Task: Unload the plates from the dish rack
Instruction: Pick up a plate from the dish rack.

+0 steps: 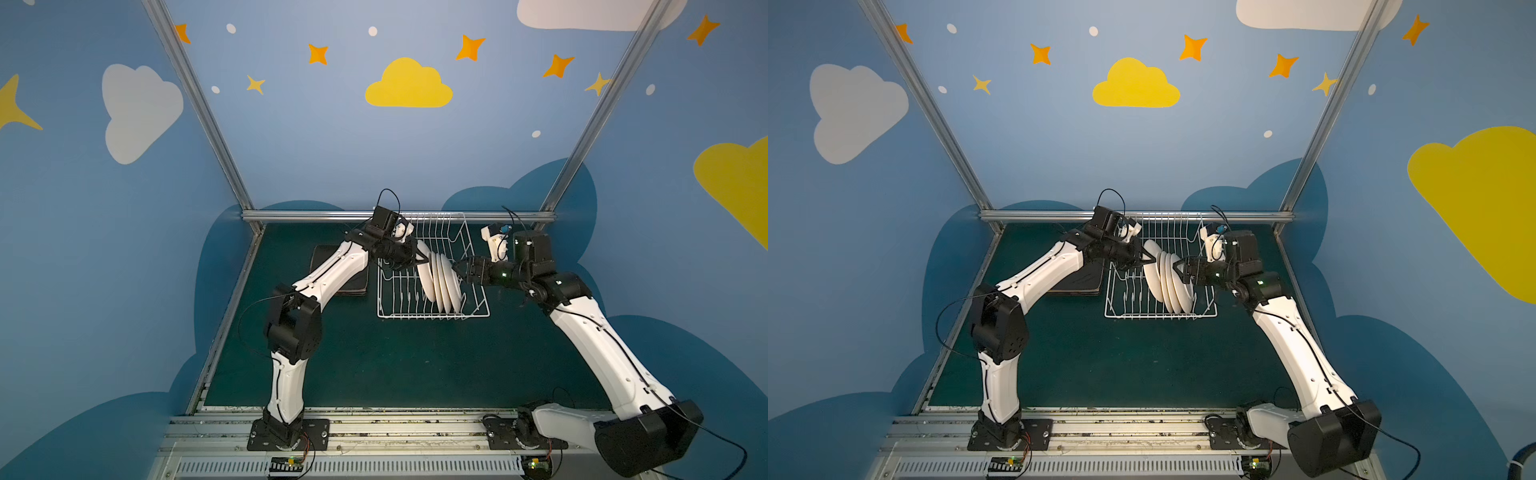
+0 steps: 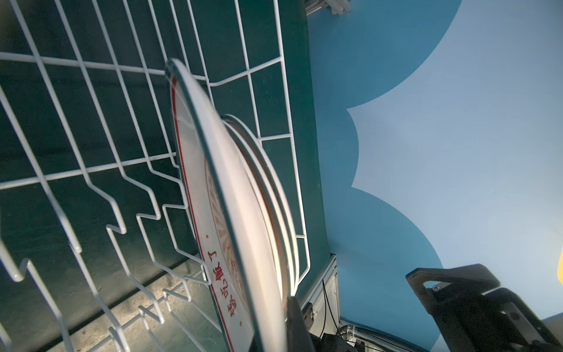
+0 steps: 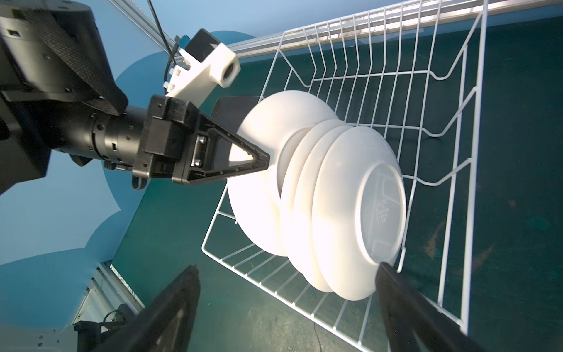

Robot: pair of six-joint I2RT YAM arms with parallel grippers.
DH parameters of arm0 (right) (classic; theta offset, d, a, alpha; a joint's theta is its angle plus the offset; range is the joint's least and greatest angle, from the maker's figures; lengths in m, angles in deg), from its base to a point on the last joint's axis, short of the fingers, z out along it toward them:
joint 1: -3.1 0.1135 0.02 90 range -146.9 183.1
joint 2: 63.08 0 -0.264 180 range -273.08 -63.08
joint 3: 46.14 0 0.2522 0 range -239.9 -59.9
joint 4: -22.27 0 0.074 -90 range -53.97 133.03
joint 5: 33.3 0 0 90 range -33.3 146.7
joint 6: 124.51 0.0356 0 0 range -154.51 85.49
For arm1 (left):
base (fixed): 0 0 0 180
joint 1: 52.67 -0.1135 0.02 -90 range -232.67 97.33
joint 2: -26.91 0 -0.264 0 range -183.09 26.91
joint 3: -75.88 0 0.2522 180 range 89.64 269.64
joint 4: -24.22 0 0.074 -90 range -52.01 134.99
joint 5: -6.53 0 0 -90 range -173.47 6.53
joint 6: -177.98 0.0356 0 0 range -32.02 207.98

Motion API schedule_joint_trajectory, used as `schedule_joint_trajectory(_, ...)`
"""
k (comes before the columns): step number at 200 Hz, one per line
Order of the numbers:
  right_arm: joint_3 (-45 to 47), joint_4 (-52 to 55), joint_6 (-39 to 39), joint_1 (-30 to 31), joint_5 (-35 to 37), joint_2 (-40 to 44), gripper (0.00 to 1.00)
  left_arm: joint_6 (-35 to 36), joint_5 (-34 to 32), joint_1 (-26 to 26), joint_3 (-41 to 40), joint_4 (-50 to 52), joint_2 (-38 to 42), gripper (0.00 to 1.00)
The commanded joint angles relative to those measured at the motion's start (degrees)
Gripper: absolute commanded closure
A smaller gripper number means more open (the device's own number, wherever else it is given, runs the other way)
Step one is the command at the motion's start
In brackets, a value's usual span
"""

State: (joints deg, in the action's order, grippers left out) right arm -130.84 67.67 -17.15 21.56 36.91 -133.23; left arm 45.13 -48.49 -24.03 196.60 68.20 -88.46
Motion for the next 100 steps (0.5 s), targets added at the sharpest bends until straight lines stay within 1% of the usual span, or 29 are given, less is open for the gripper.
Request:
schedule_joint_trajectory(1, -0.86, -1.01, 0.65, -0.34, -0.50, 0.48, 0.10, 4.31, -0.73, -1.52, 6.02, 3.00, 2.52, 0.97)
schedule_joint_trajectory(23, -1.09, -1.10, 1.62, -0.35, -0.16, 0.30, 0.10, 6.70, -2.25, -1.78, 8.05, 5.92, 2.78, 0.97)
schedule_joint_trajectory(100, -1.19, -1.90, 2.59, -0.35, -0.03, 0.41, 0.10, 9.56, -4.99, -3.04, 8.09, 5.53, 5.94, 0.97)
